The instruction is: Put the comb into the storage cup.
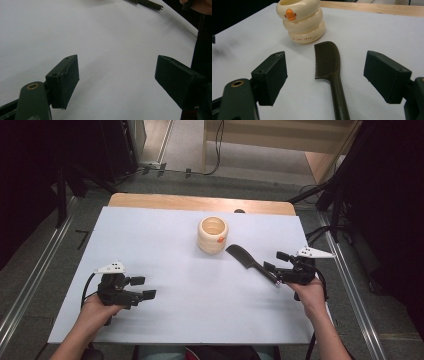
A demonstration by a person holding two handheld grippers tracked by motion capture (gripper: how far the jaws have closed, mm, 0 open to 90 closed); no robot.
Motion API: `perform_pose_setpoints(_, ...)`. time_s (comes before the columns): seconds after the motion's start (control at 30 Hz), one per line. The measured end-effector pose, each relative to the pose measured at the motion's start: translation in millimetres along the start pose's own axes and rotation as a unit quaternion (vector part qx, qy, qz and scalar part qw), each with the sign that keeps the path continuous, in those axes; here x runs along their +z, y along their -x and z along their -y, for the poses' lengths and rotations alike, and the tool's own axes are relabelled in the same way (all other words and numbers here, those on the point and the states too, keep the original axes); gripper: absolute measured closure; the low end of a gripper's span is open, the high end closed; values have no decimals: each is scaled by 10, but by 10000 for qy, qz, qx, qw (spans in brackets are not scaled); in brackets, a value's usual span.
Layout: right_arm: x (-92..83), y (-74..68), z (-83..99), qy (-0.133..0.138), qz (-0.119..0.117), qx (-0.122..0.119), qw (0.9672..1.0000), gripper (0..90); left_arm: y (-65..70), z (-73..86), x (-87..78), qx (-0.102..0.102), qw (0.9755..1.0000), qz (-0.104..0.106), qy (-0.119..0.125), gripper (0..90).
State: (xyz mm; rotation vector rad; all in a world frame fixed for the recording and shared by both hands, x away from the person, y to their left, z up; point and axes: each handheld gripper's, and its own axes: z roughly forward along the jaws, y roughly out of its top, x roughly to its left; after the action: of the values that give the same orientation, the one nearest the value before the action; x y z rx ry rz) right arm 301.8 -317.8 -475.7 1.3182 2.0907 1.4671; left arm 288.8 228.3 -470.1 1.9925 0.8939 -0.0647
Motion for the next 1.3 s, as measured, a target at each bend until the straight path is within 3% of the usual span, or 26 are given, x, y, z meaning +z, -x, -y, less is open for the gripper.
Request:
perform_pose_setpoints(0.57, 54, 57, 30, -28, -35, -67, 10000, 178, 0, 0, -11, -2, 10000, 5, 16, 201)
perform_pose_setpoints(0.93, 65, 96, 157, -87, 123, -192, 9997, 211, 0, -9, -5, 23, 10000, 16, 18, 201)
perform_pose_setpoints(1.17, 87, 131, 241, -279, 202, -116, 9993, 215, -4, -21, 4, 23, 10000, 30, 16, 201)
perform_pose_setpoints(1.3, 117, 131, 299, -377, 237, -229, 9987, 224, -3, -29, 10, 29, 10000, 43, 18, 201)
